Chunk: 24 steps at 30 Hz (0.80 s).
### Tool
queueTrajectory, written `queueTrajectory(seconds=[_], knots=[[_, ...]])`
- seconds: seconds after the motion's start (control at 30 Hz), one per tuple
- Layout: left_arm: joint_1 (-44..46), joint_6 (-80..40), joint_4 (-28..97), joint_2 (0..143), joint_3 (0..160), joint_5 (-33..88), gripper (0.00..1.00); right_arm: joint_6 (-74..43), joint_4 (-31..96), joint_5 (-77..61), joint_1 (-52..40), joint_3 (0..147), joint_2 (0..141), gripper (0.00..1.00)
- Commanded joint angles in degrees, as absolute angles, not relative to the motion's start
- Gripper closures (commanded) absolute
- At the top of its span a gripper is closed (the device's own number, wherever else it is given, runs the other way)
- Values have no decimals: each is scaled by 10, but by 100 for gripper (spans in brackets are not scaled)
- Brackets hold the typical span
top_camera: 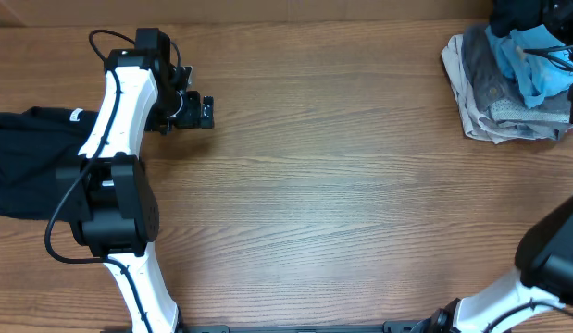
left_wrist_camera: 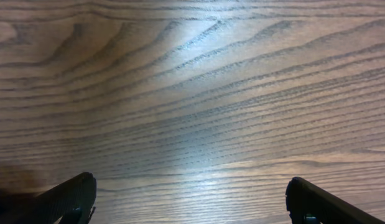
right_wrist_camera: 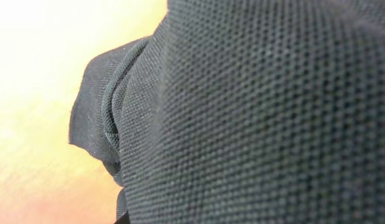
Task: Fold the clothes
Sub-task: 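Release and press the bundle onto the stack with the right gripper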
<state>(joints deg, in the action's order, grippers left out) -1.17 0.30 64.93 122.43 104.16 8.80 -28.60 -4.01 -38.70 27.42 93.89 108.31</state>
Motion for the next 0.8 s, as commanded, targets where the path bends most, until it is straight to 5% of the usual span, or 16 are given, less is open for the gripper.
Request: queueTrajectory(seconds=[0.0, 0.47, 0.67, 0.77], knots=[[-6, -3, 658, 1226, 1036, 98, 0, -345, -111, -401, 292, 957, 1142, 96], [20, -35, 646, 1226, 1036, 106, 0, -329, -92, -406, 353, 957, 1282, 96], [39, -34, 629, 1226, 1036, 105, 0, -313, -64, -413, 368, 957, 1288, 43], [44, -34, 627, 1226, 1036, 105, 0, -316, -62, -442, 380, 957, 1277, 33]])
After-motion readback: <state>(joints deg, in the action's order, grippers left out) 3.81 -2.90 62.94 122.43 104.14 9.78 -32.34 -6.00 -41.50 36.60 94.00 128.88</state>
